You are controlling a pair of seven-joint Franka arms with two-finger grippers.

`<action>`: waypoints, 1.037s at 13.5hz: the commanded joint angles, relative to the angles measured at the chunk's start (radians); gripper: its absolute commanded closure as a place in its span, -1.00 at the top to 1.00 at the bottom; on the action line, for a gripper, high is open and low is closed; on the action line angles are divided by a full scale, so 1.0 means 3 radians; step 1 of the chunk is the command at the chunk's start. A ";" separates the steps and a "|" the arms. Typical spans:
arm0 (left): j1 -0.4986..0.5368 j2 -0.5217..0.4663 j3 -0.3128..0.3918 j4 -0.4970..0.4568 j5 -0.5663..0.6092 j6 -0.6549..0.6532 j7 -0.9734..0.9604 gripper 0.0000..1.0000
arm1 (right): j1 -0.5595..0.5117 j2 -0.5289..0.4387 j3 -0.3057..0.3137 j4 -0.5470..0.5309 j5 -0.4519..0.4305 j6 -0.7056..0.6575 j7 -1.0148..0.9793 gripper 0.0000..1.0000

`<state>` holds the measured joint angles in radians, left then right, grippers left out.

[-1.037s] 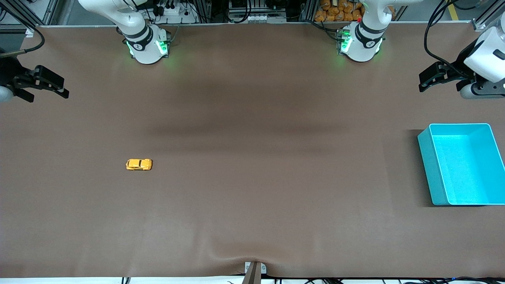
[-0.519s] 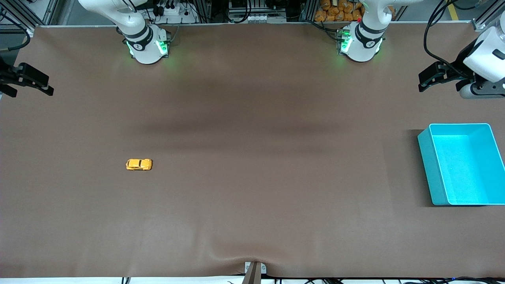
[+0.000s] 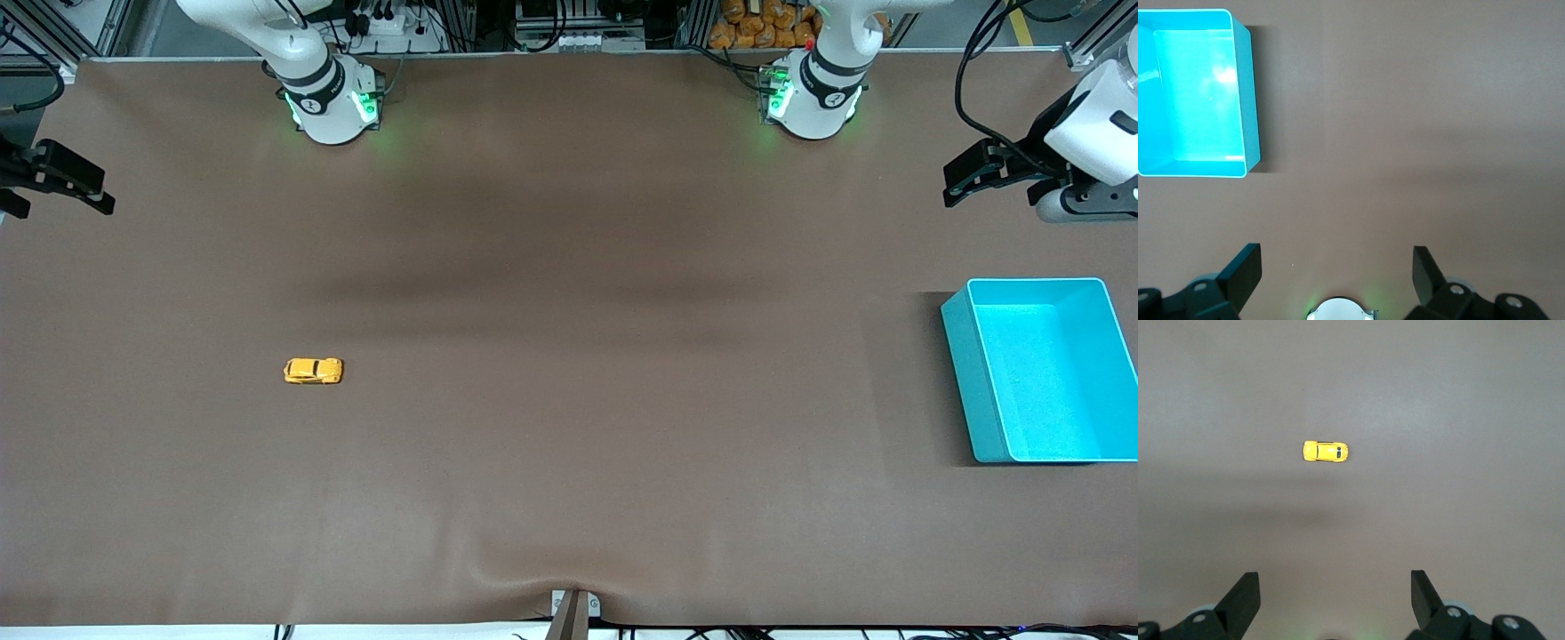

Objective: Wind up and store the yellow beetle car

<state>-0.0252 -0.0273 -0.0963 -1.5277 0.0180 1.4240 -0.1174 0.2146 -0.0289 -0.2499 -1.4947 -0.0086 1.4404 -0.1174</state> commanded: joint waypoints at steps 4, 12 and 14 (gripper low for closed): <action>0.0018 -0.0037 -0.0001 0.0005 -0.0050 0.0004 0.0028 1.00 | 0.0077 0.0285 0.0030 0.0028 -0.0002 0.0178 -0.0784 1.00; 0.0018 -0.0037 -0.0001 0.0005 -0.0055 0.0004 0.0028 1.00 | 0.0312 0.0617 0.0025 0.0002 0.0025 0.0439 -0.1498 1.00; 0.0023 -0.0037 -0.0001 0.0005 -0.0055 0.0004 0.0028 1.00 | 0.0450 0.0638 0.0030 -0.0232 -0.0185 0.0602 -0.1913 1.00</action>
<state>-0.0249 -0.0274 -0.0960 -1.5265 0.0180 1.4240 -0.1174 0.3059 0.1543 -0.2326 -1.5127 -0.0152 1.5766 -0.5914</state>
